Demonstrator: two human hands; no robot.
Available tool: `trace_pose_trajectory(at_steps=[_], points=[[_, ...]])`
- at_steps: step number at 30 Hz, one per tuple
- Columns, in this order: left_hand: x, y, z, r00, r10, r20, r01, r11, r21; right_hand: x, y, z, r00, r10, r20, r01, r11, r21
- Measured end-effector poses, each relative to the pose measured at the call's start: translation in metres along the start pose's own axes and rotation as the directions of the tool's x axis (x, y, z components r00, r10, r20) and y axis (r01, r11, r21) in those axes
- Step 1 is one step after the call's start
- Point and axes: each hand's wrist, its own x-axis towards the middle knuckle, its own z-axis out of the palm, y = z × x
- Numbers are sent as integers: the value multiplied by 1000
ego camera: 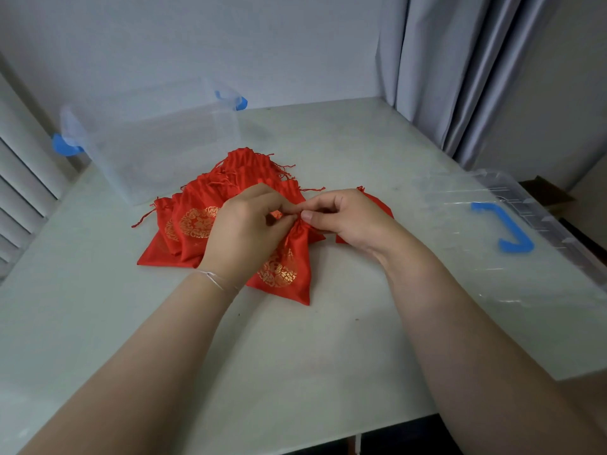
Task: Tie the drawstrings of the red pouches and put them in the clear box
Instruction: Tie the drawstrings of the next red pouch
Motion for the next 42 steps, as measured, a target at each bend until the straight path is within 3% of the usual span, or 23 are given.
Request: trace_pose_trajectory(at_steps=[5, 9, 13, 17, 25, 28, 31, 34, 36, 39, 42], points=[[-2, -1, 2, 994, 107, 12, -107, 991, 84, 0, 1, -9, 999, 49, 7, -48, 998, -48], [-2, -2, 1, 990, 142, 24, -144, 980, 136, -1, 0, -7, 1000, -18, -4, 17, 986, -164], [-1, -5, 3, 995, 100, 8, -100, 984, 148, -3, -2, 3, 991, -117, -72, 78, 911, -405], [0, -4, 4, 999, 26, -29, -21, 987, 159, -4, -5, 6, 984, -166, -71, 83, 767, -637], [3, -2, 3, 1000, 9, 13, -11, 991, 135, -7, -14, 9, 984, -162, -70, 67, 711, -700], [3, 1, 2, 1000, -10, 23, 6, 987, 159, -6, -9, 8, 984, -140, -112, 39, 779, -626], [2, 2, 5, 996, -86, -5, 86, 988, 126, -4, -5, 8, 986, -12, -165, -46, 937, -346], [2, 1, 9, 966, -254, -34, 253, 967, -33, 2, 3, 14, 993, 29, -119, -47, 988, -149], [3, -3, 10, 935, -349, -56, 342, 934, -103, 9, 9, 12, 977, -2, -213, -5, 999, -35], [2, -22, 9, 911, -394, -121, 404, 912, 73, 13, 9, -10, 902, 37, -431, 31, 988, 150], [-2, -37, 13, 891, -452, -45, 438, 828, 349, 14, 14, -37, 822, 73, -564, -97, 995, -13]])
